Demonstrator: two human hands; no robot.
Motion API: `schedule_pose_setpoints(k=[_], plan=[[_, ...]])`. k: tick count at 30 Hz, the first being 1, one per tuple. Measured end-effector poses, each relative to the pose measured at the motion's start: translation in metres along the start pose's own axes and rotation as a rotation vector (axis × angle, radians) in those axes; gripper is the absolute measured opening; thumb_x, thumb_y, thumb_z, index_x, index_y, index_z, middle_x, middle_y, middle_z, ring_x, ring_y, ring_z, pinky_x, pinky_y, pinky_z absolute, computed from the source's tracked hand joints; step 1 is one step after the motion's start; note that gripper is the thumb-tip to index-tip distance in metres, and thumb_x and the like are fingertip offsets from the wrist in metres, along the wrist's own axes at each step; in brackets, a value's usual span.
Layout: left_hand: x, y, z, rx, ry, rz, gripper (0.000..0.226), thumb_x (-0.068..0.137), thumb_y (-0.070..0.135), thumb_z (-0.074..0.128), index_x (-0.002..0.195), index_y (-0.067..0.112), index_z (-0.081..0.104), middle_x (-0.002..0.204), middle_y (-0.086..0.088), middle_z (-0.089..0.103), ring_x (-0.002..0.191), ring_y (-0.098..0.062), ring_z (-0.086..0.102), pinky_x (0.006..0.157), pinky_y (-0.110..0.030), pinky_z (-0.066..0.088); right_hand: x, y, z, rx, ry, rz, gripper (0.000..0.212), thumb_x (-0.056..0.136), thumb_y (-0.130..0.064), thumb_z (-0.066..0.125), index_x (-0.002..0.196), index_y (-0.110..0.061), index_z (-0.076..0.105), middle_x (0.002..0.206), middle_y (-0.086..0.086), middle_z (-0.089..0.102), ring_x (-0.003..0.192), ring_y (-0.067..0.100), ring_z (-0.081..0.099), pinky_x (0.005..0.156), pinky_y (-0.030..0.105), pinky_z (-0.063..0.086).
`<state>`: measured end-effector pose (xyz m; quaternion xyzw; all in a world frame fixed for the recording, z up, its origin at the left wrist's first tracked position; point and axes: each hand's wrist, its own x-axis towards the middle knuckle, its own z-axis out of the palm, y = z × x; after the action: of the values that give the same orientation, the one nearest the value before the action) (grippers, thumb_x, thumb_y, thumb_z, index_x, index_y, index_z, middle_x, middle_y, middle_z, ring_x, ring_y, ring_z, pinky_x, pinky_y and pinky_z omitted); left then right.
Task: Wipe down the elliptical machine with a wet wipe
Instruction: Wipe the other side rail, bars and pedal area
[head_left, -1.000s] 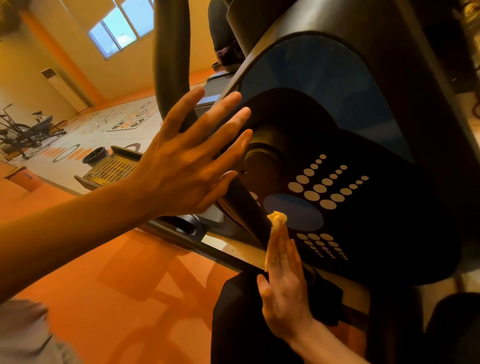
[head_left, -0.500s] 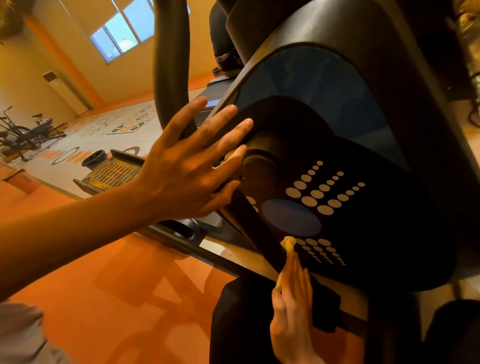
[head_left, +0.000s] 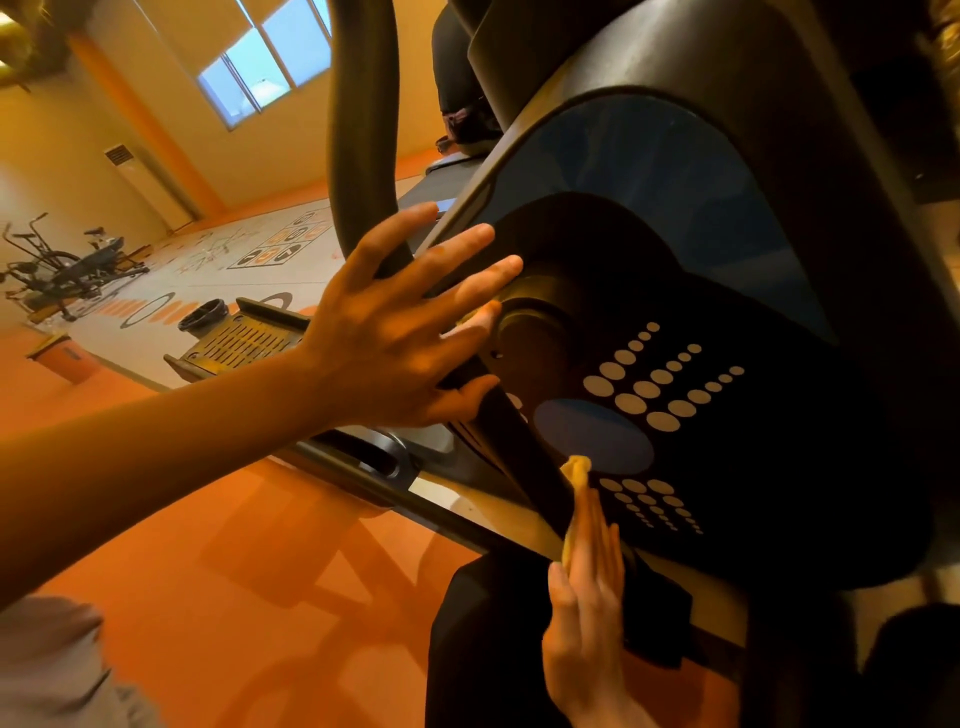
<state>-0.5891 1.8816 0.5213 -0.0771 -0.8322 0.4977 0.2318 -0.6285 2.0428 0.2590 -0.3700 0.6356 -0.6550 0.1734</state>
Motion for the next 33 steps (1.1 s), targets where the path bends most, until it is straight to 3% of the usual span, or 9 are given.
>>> schedule_pose_setpoints(k=[5, 11, 16, 18, 20, 23, 26, 29, 33], plan=[[-0.002, 0.003, 0.001, -0.043, 0.040, -0.022, 0.050, 0.093, 0.053, 0.064, 0.102, 0.007, 0.080, 0.133, -0.014, 0.070, 0.131, -0.040, 0.061, 0.112, -0.058, 0.038, 0.037, -0.077, 0.008, 0.120, -0.046, -0.165, 0.068, 0.102, -0.050, 0.013, 0.163, -0.019, 0.015, 0.171, -0.012, 0.012, 0.157, 0.009, 0.011, 0.127, 0.028, 0.001], [-0.001, 0.004, 0.003, -0.037, 0.055, -0.032, 0.049, 0.092, 0.053, 0.064, 0.101, 0.009, 0.081, 0.132, -0.013, 0.071, 0.130, -0.040, 0.062, 0.113, -0.056, 0.037, 0.037, -0.058, 0.011, 0.061, -0.045, -0.284, 0.071, 0.105, -0.057, 0.005, 0.164, -0.020, 0.017, 0.171, -0.007, 0.017, 0.157, 0.015, 0.017, 0.127, 0.033, 0.006], [-0.001, 0.003, 0.006, -0.025, 0.081, -0.024, 0.049, 0.091, 0.055, 0.063, 0.098, 0.010, 0.082, 0.132, -0.010, 0.071, 0.129, -0.038, 0.063, 0.112, -0.055, 0.037, 0.002, 0.025, -0.011, -0.052, -0.044, 0.181, 0.064, 0.092, -0.048, 0.021, 0.151, -0.063, 0.001, 0.157, -0.042, 0.005, 0.156, 0.006, 0.012, 0.129, 0.044, 0.007], [-0.001, 0.003, 0.007, -0.021, 0.095, -0.016, 0.049, 0.091, 0.055, 0.063, 0.098, 0.009, 0.082, 0.131, -0.010, 0.071, 0.128, -0.037, 0.063, 0.111, -0.055, 0.038, 0.009, 0.005, -0.010, 0.033, -0.058, 0.258, 0.055, 0.091, -0.051, 0.018, 0.144, -0.059, 0.006, 0.149, -0.046, 0.004, 0.154, -0.004, 0.006, 0.129, 0.040, 0.000], [-0.001, 0.002, 0.008, -0.024, 0.104, -0.010, 0.049, 0.091, 0.054, 0.064, 0.099, 0.009, 0.081, 0.131, -0.010, 0.071, 0.128, -0.037, 0.064, 0.110, -0.055, 0.039, 0.027, -0.042, -0.007, 0.136, -0.050, 0.125, 0.056, 0.093, -0.055, 0.013, 0.148, -0.050, 0.017, 0.156, -0.040, 0.012, 0.149, -0.015, 0.005, 0.128, 0.031, -0.005], [0.001, 0.004, 0.008, -0.029, 0.121, -0.018, 0.046, 0.090, 0.051, 0.066, 0.099, 0.009, 0.082, 0.130, -0.010, 0.072, 0.127, -0.037, 0.064, 0.110, -0.054, 0.040, 0.052, -0.101, 0.003, 0.210, -0.116, -0.063, 0.063, 0.097, -0.051, 0.013, 0.157, -0.033, 0.019, 0.167, -0.020, 0.018, 0.152, -0.008, 0.008, 0.124, 0.021, -0.006], [0.001, 0.005, 0.008, -0.037, 0.131, -0.030, 0.043, 0.090, 0.049, 0.066, 0.097, 0.010, 0.083, 0.129, -0.009, 0.072, 0.127, -0.036, 0.065, 0.109, -0.053, 0.041, 0.052, -0.101, 0.008, 0.173, -0.110, -0.174, 0.065, 0.102, -0.046, 0.014, 0.163, -0.024, 0.016, 0.170, -0.013, 0.015, 0.156, 0.003, 0.011, 0.126, 0.025, -0.004], [-0.001, 0.004, 0.010, -0.037, 0.128, -0.021, 0.046, 0.090, 0.051, 0.065, 0.098, 0.009, 0.082, 0.131, -0.009, 0.072, 0.127, -0.037, 0.064, 0.110, -0.053, 0.039, 0.022, -0.046, 0.006, 0.056, -0.035, -0.160, 0.064, 0.103, -0.060, 0.008, 0.163, -0.038, 0.009, 0.170, -0.015, 0.016, 0.156, 0.007, 0.015, 0.128, 0.032, 0.003], [0.000, 0.004, 0.010, -0.044, 0.151, -0.019, 0.045, 0.089, 0.049, 0.066, 0.097, 0.007, 0.082, 0.129, -0.010, 0.072, 0.125, -0.038, 0.066, 0.109, -0.054, 0.039, -0.001, 0.007, -0.009, -0.025, -0.061, 0.221, 0.067, 0.088, -0.058, 0.020, 0.152, -0.060, 0.000, 0.150, -0.056, -0.002, 0.143, -0.025, -0.004, 0.128, 0.052, 0.010]])
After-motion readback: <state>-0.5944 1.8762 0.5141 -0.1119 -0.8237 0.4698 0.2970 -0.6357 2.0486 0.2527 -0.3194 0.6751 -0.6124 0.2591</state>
